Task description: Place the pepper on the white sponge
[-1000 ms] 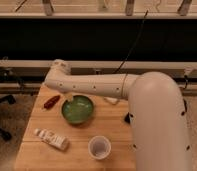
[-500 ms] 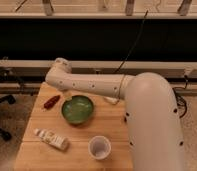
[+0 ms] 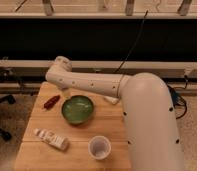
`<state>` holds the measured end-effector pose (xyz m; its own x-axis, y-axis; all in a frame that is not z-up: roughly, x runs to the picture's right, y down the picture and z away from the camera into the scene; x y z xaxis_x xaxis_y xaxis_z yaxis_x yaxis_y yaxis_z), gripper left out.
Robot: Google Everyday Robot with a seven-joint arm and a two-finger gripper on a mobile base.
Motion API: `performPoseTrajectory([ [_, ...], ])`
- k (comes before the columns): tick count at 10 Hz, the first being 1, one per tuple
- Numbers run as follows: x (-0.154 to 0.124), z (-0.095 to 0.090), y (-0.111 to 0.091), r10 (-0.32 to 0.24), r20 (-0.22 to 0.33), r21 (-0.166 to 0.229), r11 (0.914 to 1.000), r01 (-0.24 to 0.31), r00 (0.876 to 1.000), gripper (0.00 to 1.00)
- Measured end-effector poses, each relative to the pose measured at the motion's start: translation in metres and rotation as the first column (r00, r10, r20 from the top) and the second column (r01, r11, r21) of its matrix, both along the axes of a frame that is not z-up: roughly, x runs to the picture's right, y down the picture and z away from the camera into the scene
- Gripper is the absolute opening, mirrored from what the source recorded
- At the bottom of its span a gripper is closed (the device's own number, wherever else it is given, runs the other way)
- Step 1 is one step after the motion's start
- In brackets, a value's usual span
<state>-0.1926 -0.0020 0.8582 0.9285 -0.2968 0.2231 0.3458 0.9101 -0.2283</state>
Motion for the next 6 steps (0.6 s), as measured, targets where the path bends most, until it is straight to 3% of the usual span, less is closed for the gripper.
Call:
performPoseTrajectory([
  [2,-0.017,0.007,-0.001,-0.066,0.006,-0.053,0.9964,0.066,0.998,0.8],
  [3,-0.03,0.011,-0.002,-0.109,0.011,-0.086,0.9902,0.11,0.994,0.8],
  [5,-0.056,0.017,0.001,-0.178,0.038,-0.141,0.9733,0.181,0.983,0.8],
  [6,-0.065,0.022,0.002,-0.212,0.051,-0.172,0.9608,0.217,0.976,0.8],
])
